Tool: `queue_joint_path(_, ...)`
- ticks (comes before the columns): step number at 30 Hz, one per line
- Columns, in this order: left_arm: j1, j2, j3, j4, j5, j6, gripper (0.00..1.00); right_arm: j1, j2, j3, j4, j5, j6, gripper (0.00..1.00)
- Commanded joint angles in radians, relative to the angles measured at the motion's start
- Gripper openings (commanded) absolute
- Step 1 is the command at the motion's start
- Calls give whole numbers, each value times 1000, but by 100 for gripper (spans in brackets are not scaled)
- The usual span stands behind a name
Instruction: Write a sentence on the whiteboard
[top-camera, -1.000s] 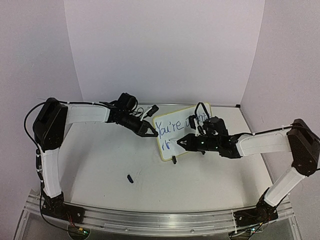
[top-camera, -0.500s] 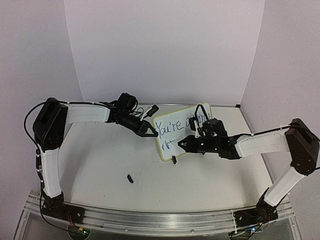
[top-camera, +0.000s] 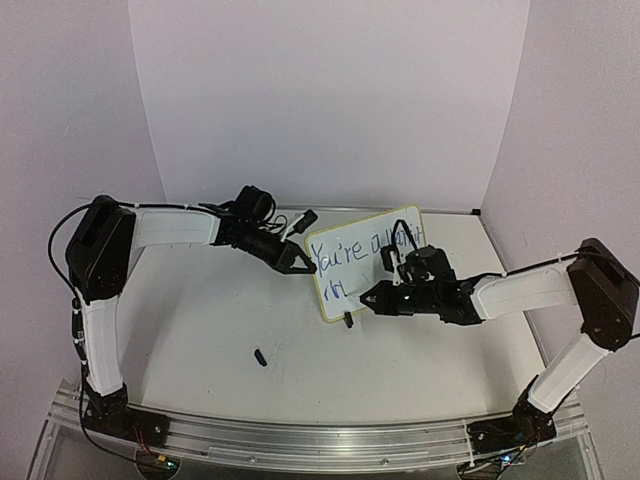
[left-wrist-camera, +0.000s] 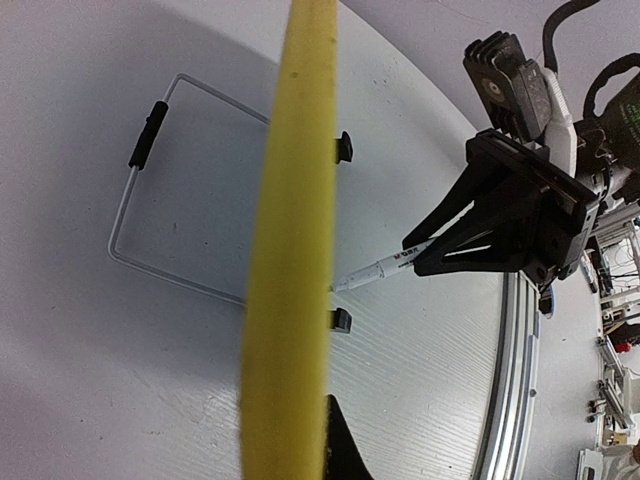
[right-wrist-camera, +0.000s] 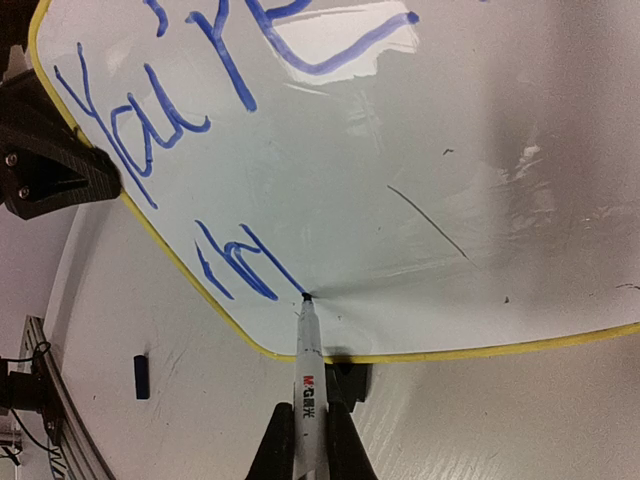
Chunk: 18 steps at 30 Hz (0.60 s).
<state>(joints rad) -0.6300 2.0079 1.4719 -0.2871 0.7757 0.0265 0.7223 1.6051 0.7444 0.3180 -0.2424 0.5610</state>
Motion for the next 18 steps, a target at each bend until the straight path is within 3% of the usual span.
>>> queue_joint_path(1,-45,13,5,-88,-18,31,0,-4,-27,63,-20,45,-19,0)
queue_joint_path(18,-46,13,5,-90,-18,31,0,-4,-29,41,-39,55,-14,0)
